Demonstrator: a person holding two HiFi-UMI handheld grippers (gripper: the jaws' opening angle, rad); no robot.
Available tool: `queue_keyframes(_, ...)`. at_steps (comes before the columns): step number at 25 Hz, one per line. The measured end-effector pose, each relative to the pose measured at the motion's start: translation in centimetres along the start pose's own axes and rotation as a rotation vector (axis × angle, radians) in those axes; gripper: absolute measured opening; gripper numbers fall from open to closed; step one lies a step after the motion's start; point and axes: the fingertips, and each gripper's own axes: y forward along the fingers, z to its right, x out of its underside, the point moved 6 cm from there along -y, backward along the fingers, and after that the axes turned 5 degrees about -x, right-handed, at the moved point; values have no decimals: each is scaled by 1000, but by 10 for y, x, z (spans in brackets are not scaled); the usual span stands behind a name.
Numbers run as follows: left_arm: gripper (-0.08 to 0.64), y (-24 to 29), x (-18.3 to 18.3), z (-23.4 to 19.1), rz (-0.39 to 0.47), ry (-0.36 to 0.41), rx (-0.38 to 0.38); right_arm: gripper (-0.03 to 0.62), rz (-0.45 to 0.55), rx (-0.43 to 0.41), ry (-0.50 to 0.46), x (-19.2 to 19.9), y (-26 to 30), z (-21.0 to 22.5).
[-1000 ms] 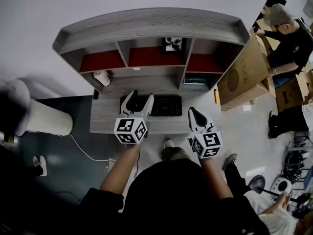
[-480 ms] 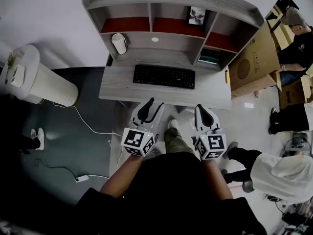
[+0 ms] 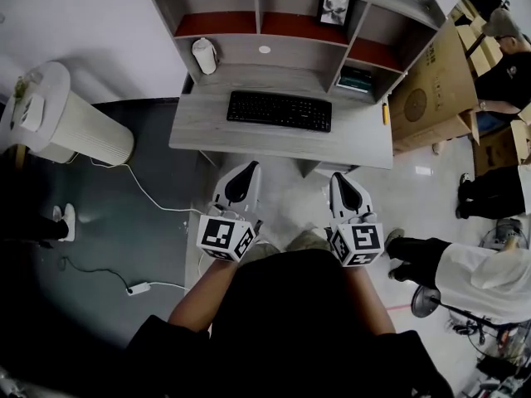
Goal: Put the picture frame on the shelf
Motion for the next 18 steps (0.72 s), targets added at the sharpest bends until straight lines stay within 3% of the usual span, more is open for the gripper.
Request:
queue_keyframes(10, 17, 33, -11, 55, -1, -11, -14, 12, 24, 41, -27, -22, -39, 76)
queue_keyframes(13, 17, 47, -10, 70, 12, -54, -29, 12, 38, 51, -35, -26, -50, 94)
queue_keyframes(18, 17, 56, -3, 89, -9, 4, -51, 12, 54, 66, -19, -26, -62, 116)
